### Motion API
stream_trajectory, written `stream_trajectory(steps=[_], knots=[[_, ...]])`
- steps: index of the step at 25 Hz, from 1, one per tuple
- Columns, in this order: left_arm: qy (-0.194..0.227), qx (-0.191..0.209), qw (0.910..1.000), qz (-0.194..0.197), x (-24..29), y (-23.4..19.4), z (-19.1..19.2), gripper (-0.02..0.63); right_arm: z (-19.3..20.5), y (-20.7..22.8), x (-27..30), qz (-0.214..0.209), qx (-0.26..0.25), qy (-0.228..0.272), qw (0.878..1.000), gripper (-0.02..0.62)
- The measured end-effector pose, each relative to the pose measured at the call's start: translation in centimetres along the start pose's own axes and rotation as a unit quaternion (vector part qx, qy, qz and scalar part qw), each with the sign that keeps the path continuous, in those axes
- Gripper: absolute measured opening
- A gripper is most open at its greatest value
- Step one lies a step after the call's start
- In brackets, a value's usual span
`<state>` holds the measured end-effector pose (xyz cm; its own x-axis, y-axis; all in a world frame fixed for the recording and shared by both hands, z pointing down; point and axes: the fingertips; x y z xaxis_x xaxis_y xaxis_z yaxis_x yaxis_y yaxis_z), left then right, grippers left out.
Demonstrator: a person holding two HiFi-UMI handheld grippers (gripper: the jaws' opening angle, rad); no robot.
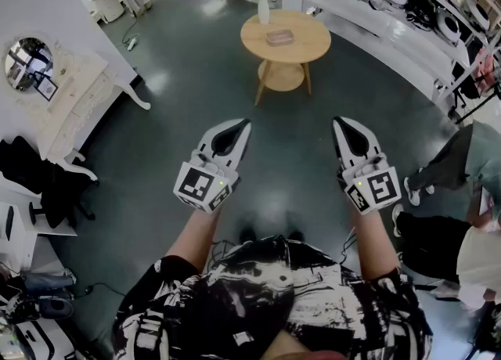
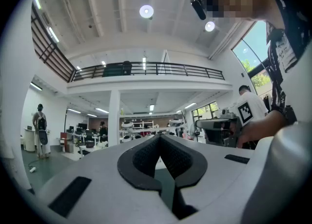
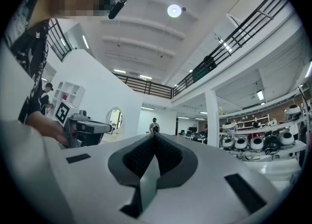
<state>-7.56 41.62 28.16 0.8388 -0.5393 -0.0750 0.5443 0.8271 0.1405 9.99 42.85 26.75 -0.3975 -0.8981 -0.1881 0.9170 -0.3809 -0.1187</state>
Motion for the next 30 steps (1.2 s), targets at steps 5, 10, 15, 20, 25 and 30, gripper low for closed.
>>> stream_trajectory(steps=[5, 10, 15, 20, 25, 30], knots=[[0.002, 0.001, 1.0, 0.002, -0.1, -0.4, -0.2, 0.0, -0.2, -0.2, 0.5, 0.0, 0.0, -0.001, 1.0, 0.0], [0.001, -0.002, 1.0, 0.0, -0.1, -0.4, 0.0, 0.0, 0.1, -0.3, 0.3, 0.0, 0.0, -0.003, 1.0, 0.0], [0.001, -0.002, 1.0, 0.0, -0.1, -0.3, -0.1, 0.0, 0.0, -0.3, 0.2, -0.002, 0.0, -0.004, 1.0, 0.0], [0.001, -0.002, 1.0, 0.0, -0.4, -0.1, 0.1, 0.0, 0.1, -0.5, 0.0, -0.006, 0.005, -0.001, 1.0, 0.0], [0.001, -0.001, 1.0, 0.001, -0.5, -0.3, 0.2, 0.0, -0.8, -0.3, 0.7, 0.001, 0.046, 0.035, 0.998, 0.469], [0.0, -0.003, 1.0, 0.001, -0.6, -0.5, 0.2, 0.0, -0.8, -0.7, 1.1, 0.006, 0.04, 0.039, 0.998, 0.574]])
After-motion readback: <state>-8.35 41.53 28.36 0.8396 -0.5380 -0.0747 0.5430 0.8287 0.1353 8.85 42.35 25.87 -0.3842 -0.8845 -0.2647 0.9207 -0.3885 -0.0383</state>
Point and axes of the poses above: the fingertips, and each gripper's own axes: x forward along the fingers, y to its right, z out of its underside, and after that the axes turned 10 degrees about z, right-handed
